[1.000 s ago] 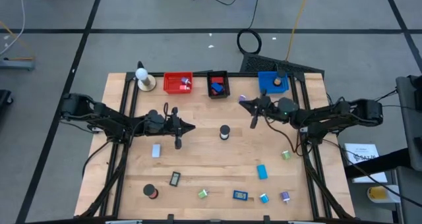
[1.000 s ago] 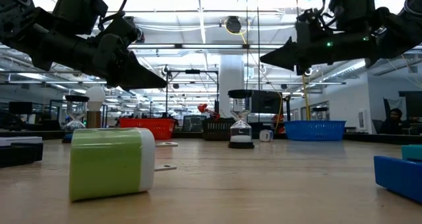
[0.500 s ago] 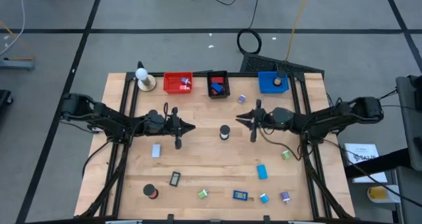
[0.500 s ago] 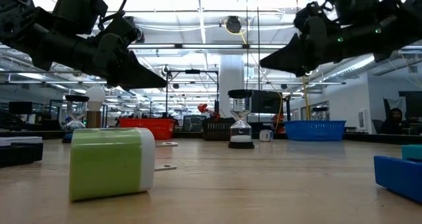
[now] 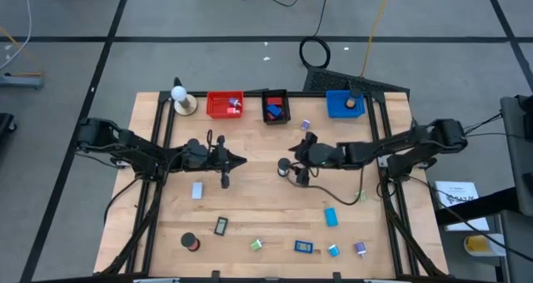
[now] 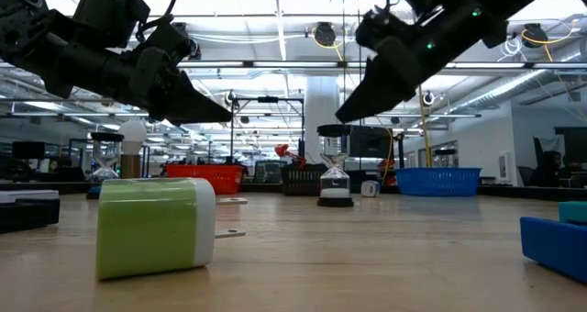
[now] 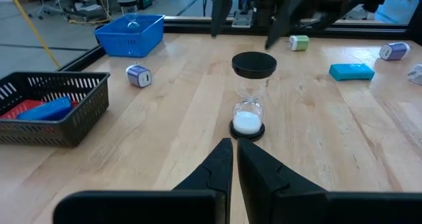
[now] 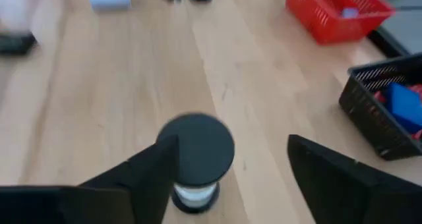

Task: Pick & Place Office items
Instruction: Put the white hourglass into the blue bin

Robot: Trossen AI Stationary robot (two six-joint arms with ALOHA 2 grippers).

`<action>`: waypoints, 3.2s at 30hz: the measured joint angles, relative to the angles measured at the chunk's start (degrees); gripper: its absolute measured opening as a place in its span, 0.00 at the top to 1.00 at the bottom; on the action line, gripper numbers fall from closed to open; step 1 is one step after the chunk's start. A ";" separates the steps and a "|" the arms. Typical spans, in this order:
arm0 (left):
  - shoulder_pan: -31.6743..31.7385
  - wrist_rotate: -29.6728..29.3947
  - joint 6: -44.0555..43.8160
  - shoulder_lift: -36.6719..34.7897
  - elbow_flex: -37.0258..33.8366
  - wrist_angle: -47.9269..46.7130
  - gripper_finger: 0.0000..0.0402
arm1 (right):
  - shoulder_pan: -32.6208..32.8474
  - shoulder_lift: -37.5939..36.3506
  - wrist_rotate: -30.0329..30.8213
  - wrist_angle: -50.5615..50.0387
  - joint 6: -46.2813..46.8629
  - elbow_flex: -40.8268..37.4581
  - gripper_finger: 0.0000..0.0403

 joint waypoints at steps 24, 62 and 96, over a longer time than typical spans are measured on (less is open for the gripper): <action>-0.01 0.00 0.72 -0.02 0.00 -0.58 0.92 | -1.29 3.96 -2.32 -4.81 8.95 2.84 0.25; 0.02 0.82 -6.14 -0.02 0.00 0.00 0.92 | -3.81 13.80 0.18 -15.27 16.55 5.53 0.51; 4.66 13.45 -10.43 0.00 7.82 21.74 0.26 | -0.37 13.78 -14.13 67.81 -2.61 -7.51 0.50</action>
